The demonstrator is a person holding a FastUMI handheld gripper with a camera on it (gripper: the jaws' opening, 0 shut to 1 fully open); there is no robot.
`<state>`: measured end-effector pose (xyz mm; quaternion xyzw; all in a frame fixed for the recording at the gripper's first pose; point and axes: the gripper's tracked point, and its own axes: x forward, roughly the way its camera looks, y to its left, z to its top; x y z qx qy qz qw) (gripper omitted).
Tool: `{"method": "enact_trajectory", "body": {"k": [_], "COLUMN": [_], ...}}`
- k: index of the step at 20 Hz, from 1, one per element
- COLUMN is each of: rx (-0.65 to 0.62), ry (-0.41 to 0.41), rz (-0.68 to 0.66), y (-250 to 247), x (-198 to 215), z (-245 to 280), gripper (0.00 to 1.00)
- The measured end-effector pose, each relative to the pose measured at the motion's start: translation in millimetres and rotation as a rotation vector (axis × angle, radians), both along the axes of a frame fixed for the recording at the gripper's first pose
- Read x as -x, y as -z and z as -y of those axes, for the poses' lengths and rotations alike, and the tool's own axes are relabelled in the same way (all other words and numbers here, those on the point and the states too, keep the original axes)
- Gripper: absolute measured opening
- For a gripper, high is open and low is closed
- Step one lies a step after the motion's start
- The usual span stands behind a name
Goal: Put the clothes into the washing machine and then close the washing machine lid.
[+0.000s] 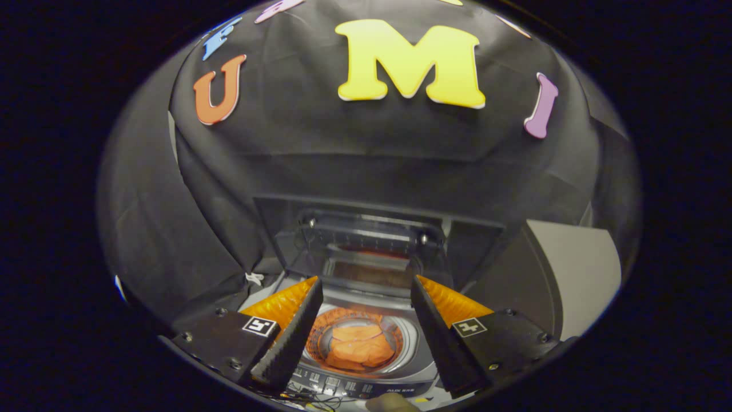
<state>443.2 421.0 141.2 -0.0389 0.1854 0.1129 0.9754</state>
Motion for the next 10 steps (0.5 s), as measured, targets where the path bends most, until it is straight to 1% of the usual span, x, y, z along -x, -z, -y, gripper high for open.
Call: {"method": "enact_trajectory", "body": {"k": [3, 7, 10], "rx": [-0.009, -0.039, -0.058], "ry": [0.008, 0.036, 0.058], "rz": [0.057, 0.079, 0.104], "y": [-30.6, -60.1, -76.6], "x": [-10.8, -35.8, -53.5], "z": [-5.8, -16.7, -15.0], "gripper": [0.96, 0.96, 0.96]}}
